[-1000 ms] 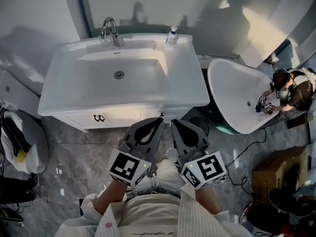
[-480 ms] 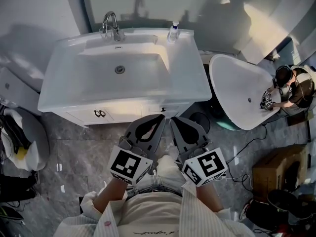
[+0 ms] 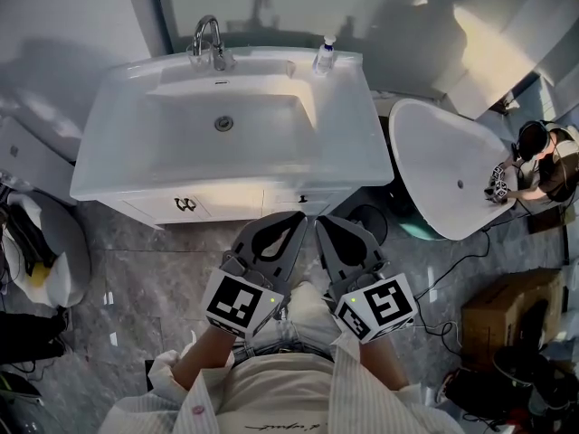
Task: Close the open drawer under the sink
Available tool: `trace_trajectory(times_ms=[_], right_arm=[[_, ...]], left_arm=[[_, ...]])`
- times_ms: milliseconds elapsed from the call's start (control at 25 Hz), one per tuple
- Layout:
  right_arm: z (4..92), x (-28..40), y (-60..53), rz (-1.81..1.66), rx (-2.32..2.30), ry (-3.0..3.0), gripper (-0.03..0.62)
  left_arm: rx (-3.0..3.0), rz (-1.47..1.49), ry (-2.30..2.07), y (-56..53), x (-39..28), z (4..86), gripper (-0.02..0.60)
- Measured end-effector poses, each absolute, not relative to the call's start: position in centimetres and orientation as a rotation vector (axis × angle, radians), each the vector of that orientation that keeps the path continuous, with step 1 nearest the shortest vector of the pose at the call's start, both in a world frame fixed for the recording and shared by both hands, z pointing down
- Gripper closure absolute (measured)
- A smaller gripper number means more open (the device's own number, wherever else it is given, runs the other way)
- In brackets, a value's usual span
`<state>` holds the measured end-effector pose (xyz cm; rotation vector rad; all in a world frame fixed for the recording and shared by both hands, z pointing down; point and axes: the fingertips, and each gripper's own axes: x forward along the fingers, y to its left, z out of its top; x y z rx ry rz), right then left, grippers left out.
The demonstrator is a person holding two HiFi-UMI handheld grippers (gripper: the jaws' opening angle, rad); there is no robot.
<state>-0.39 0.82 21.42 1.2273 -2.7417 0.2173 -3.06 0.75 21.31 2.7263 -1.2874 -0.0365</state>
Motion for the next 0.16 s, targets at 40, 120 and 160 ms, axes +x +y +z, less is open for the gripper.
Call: trace_trajectory(times_ms=[40,120,160], right_arm=[[21.46,-0.39,0.73,0.22,1.227,-2.741,0.585],[21.46,-0.45,0.54,0.222,1.226,-2.741,0.585],[21.45,-0.5,0.45,0.223,1.226,-2.742,0.586]], left_arm=[[2.726,-0.033,-1.29,0.65,-3.08,21.35,0.566],[2.724,-0.028,-1.297,0.42,-3.19,21.41,0.566],[2.723,-0.027,-1.3,0.3,-3.25,21.44,0.566]])
